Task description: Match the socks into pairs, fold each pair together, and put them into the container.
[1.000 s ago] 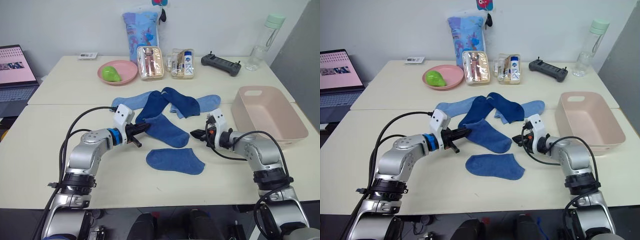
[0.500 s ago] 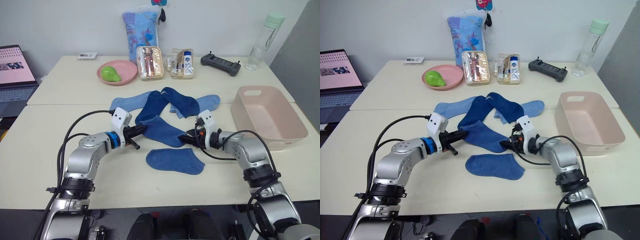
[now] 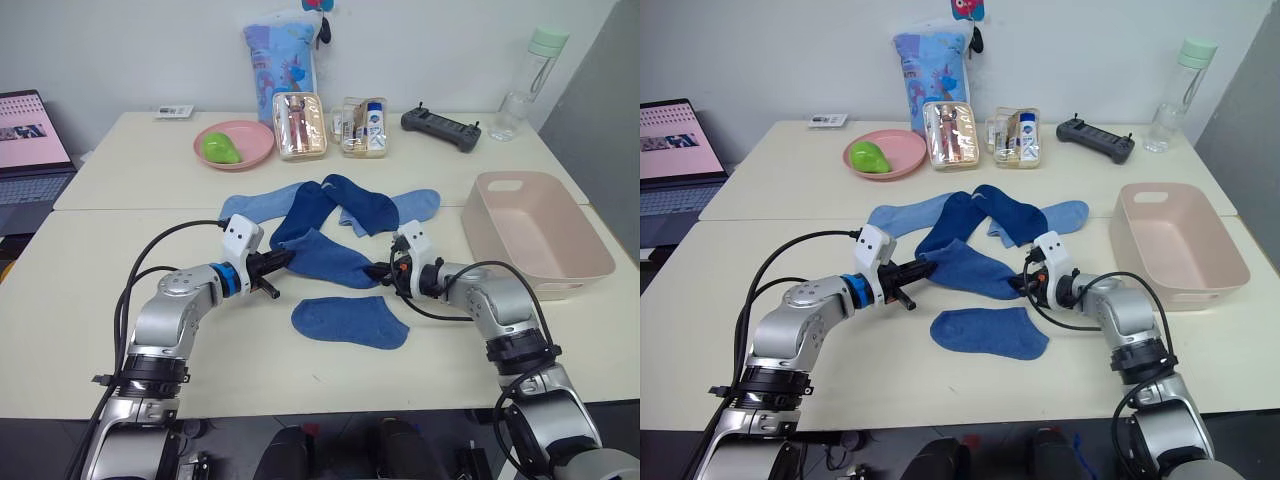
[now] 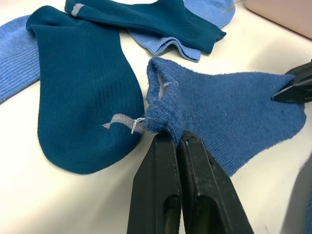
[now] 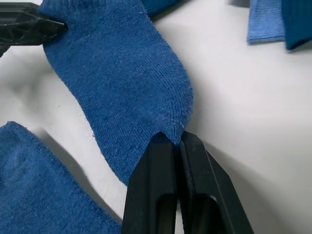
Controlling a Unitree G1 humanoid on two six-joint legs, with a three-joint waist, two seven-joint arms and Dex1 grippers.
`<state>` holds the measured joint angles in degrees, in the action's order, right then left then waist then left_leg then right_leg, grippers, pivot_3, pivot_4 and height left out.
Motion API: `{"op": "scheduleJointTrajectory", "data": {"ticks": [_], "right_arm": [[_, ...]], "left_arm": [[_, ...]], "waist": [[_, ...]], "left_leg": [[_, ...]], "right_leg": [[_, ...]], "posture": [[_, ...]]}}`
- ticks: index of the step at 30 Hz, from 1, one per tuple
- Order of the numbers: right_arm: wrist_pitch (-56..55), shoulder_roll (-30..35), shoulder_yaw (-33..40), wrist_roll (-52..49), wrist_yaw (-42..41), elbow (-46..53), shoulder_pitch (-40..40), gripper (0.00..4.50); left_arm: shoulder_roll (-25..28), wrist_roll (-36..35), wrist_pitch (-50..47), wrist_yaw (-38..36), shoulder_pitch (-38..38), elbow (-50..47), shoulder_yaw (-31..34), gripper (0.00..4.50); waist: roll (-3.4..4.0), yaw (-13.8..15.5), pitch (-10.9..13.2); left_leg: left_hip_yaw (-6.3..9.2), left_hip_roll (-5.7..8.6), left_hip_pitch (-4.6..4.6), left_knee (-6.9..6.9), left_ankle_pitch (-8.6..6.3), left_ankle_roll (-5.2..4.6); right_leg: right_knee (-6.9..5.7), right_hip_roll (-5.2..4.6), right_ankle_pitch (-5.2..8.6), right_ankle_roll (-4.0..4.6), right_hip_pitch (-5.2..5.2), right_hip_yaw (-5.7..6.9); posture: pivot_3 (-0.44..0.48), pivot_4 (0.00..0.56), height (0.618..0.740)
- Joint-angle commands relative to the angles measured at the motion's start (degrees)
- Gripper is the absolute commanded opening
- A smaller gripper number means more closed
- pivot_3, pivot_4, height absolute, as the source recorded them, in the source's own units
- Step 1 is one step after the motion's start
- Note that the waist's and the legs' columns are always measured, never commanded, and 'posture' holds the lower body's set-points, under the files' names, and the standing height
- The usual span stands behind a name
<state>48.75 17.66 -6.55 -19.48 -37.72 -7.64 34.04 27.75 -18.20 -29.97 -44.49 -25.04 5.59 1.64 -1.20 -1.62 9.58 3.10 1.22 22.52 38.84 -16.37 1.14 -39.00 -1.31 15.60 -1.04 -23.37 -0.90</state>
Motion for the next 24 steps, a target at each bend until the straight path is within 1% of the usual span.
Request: {"op": "scheduleJointTrajectory", "data": {"ticks": [1, 2, 5, 8, 11, 14, 19, 24], "right_arm": [[-1.8, 1.1, 1.3, -0.5, -1.5, 0.9, 3.4, 0.07], [-1.8, 1.3, 1.4, -0.6, -1.8, 0.6, 4.0, 0.07], [-2.5, 2.4, 0.8, 0.5, -2.6, -0.4, 7.0, 0.07], [-3.2, 3.1, 0.3, 0.8, -3.6, -2.3, 10.2, 0.07], [-6.6, 3.9, -1.6, 3.3, -4.9, -5.5, 12.8, 0.07], [-11.4, 4.3, -4.3, 6.8, -6.0, -9.4, 14.5, 0.07], [-16.0, 2.0, -7.3, 9.7, -8.0, -14.5, 15.7, 0.07], [-17.9, 0.2, -9.3, 11.3, -9.7, -14.4, 14.0, 0.07]], "left_arm": [[0.4, -3.1, -2.2, -0.5, 0.4, -6.5, 1.4, 0.0], [0.6, -3.7, -3.0, -0.4, 0.9, -7.6, 1.5, 0.0], [0.8, -8.1, -10.0, 0.2, 3.7, -16.3, 1.4, 0.0], [-1.1, -13.8, -17.9, 2.5, 7.1, -24.8, 0.8, 0.0], [-6.6, -19.1, -23.0, 7.6, 8.0, -27.5, 2.4, 0.0], [-9.6, -22.4, -26.6, 9.6, 9.8, -29.4, 1.3, 0.0], [-10.2, -19.1, -22.9, 9.0, 12.0, -26.8, -4.1, 0.0], [-10.5, -18.7, -20.6, 8.5, 12.8, -25.3, -5.3, 0.0]], "waist": [[0.0, 0.0, 0.0], [0.0, 0.0, 0.0], [0.01, -0.1, 0.0], [0.01, -0.2, 0.0], [0.01, -0.1, 0.0], [0.0, 0.0, 0.0], [0.01, 0.0, 0.0], [0.01, 0.0, 0.0]], "left_leg": [[-0.01, 0.0, 0.02, 0.0, 0.0, 0.0], [0.0, 0.0, 0.02, 0.0, 0.0, 0.0], [-0.01, 0.0, 0.02, -0.01, 0.0, 0.0], [0.0, -0.01, 0.02, -0.03, 0.0, 0.0], [-0.01, -0.01, 0.02, -0.03, 0.0, 0.0], [-0.01, 0.01, 0.02, 0.01, 0.0, 0.0], [-0.02, 0.0, -0.01, -0.01, 0.0, 0.0], [-0.02, 0.0, -0.01, -0.01, 0.01, 0.01]], "right_leg": [[0.0, 0.0, 0.0, 0.0, -0.01, -0.01], [0.0, 0.0, 0.0, 0.0, -0.02, 0.0], [0.0, 0.0, 0.0, 0.0, -0.03, -0.02], [0.01, 0.0, 0.0, 0.0, -0.02, -0.03], [0.0, 0.0, 0.0, 0.0, -0.02, -0.03], [0.01, -0.01, 0.0, 0.0, 0.03, -0.02], [0.0, 0.0, 0.0, 0.0, 0.02, -0.02], [0.0, 0.0, 0.0, 0.0, 0.01, -0.03]], "posture": [[0.0, 0.15, 0.74], [0.0, 0.15, 0.74], [0.0, 0.15, 0.74], [0.0, 0.15, 0.74], [0.0, 0.15, 0.74], [0.0, 0.15, 0.74], [0.0, 0.15, 0.74], [0.0, 0.15, 0.74]]}}
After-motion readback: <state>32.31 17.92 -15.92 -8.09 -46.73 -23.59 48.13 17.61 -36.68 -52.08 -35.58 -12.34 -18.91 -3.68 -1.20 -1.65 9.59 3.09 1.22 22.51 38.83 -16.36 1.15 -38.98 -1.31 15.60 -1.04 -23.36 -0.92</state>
